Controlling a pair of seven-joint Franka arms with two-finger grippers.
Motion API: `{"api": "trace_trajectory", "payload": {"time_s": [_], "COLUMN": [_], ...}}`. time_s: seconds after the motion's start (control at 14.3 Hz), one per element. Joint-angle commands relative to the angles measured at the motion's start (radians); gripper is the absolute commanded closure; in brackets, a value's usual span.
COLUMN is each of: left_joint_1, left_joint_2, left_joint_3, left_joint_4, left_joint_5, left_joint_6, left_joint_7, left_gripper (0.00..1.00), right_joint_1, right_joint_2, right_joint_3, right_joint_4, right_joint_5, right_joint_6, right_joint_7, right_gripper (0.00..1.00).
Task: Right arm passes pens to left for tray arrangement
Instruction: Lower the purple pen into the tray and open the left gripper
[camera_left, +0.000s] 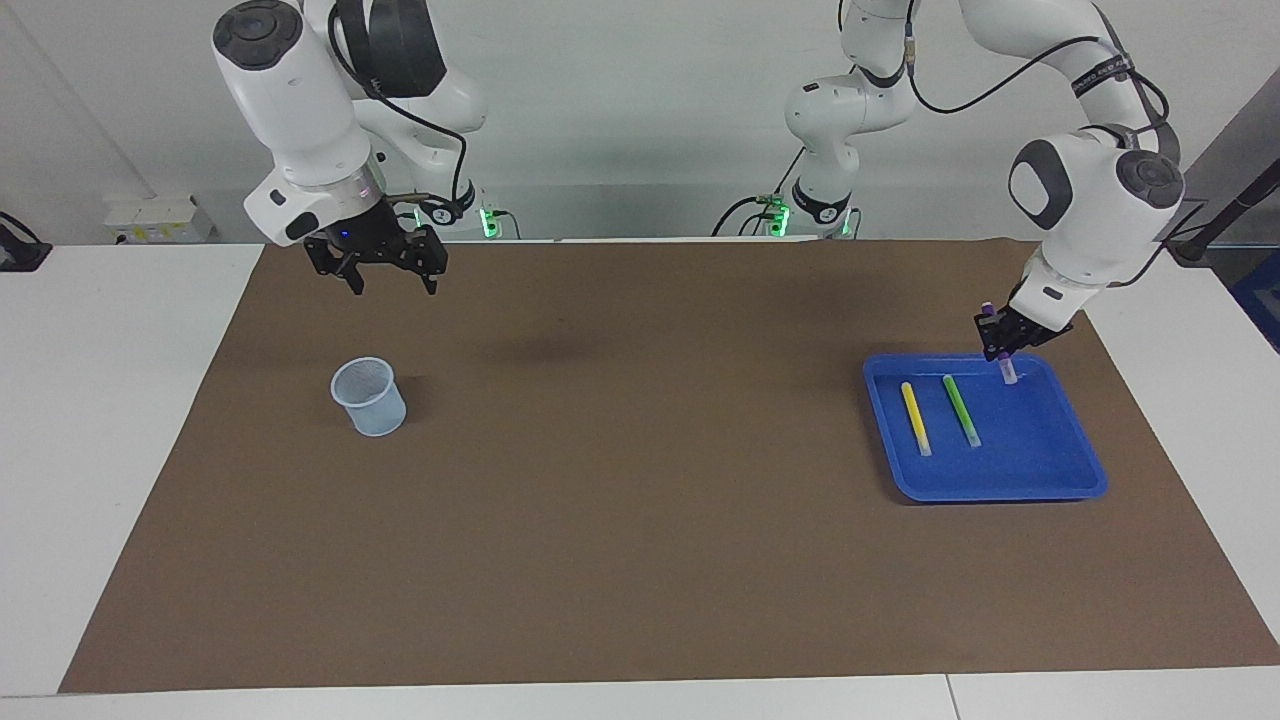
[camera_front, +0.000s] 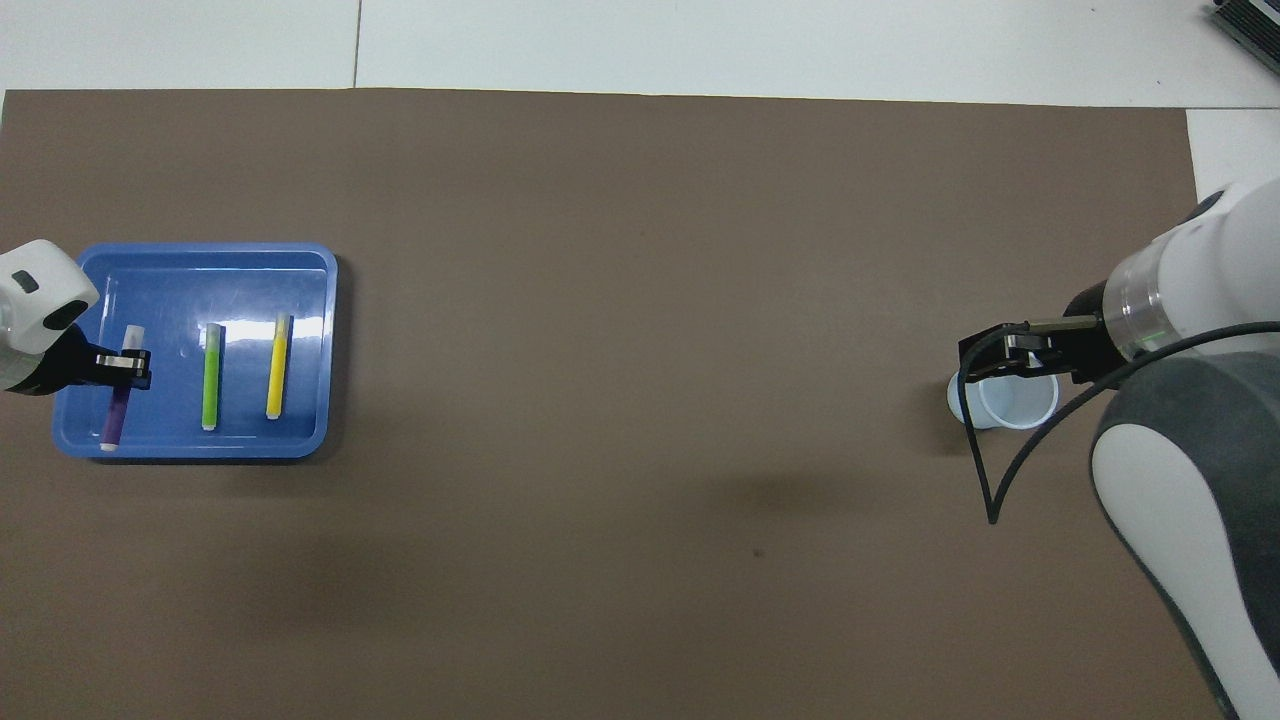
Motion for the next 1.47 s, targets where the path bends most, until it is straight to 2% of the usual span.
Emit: {"api": "trace_trajectory", "payload": {"time_s": [0.0,0.14,0.63,0.98,1.19,1.33,1.4], "left_joint_1": [0.031,0.042,0.088,0.099,0.099,0.099,0.096], "left_joint_2": [0.042,0.074,0.202,0.249,0.269,0.269,0.269], "left_joint_3": [-0.01,-0.01,-0.01,-0.01,-0.01,-0.012,-0.01], "left_joint_4": [0.002,0.002,0.003,-0.008,-0.015,-0.015,-0.014], "left_joint_5": [0.04,0.046,0.048,0.046,0.048,0.048,0.048], "left_joint_6": [0.062,0.102,0.261,0.335,0.372,0.376,0.376], "left_joint_7": [0.022,0.031,0.05,0.048,0.068,0.089,0.09], "left_gripper": [1.0,1.0,1.0,1.0,1.0,1.0,0.8], "right_joint_1": [0.005,0.01,0.008,0.005,0.008,0.008,0.008], "right_joint_2": [0.01,0.001,-0.008,-0.031,-0.027,-0.03,-0.03], "right_joint_3": [-0.016,-0.016,-0.031,-0.069,-0.082,-0.106,-0.109], "right_joint_4": [-0.002,0.0,-0.003,-0.057,0.0,0.014,0.033], "right_joint_5": [-0.017,-0.02,-0.011,-0.011,-0.011,0.012,0.035], "right_joint_6": [0.013,-0.028,-0.015,0.002,-0.021,-0.077,-0.105], "right_joint_7": [-0.045,-0.042,-0.035,-0.045,-0.04,-0.039,-0.029], "right_gripper": [0.0,0.0,0.0,0.0,0.0,0.0,0.0]}}
